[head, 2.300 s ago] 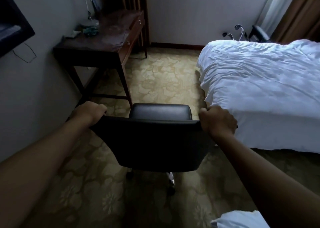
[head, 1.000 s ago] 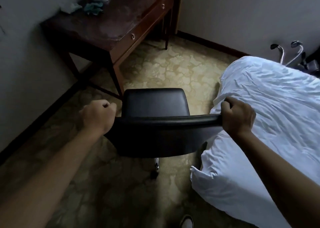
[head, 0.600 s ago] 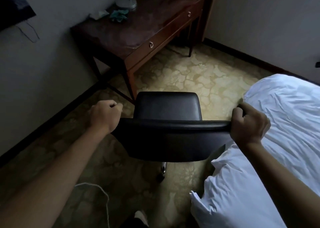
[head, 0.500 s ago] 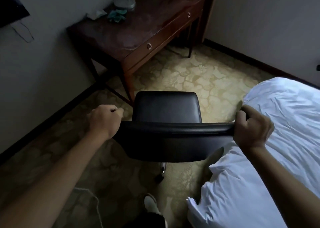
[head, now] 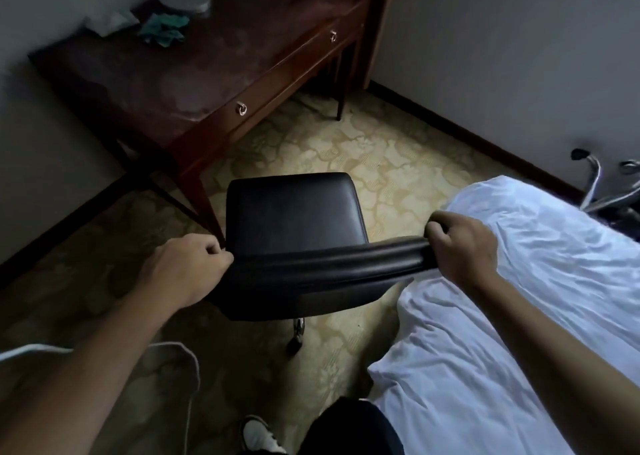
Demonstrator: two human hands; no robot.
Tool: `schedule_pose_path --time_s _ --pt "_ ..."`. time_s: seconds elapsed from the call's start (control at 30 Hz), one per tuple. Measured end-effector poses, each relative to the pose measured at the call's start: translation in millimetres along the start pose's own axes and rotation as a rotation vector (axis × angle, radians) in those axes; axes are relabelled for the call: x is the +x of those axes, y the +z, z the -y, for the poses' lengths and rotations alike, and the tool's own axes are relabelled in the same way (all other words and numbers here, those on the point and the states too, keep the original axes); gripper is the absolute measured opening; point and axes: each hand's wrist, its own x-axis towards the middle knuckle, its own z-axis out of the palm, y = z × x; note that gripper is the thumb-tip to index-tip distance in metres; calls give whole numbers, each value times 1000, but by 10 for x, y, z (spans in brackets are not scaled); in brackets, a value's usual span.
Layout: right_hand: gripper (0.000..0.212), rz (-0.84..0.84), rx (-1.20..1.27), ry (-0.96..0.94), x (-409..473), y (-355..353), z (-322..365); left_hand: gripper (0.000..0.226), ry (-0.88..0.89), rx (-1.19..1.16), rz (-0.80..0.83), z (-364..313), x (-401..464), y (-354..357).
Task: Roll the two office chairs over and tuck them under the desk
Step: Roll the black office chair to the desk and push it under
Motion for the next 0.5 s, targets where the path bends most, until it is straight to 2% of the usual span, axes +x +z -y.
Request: schedule_pose_path --time_s 0.13,0.27,0.4,0.5 --pt "25 -6 6 -46 387 15 -161 24 -27 -22 -10 -282 228 21" --pt "23 4 35 -78 844 45 -440 22 -18 -74 -156 -758 276 134" --pt "21 61 75 -184 1285 58 -800 28 -86 -137 -92 -1311 241 345" --pt "22 111 108 -266 1641 -8 -1021 33 -184 -142 -120 -1752 266 526"
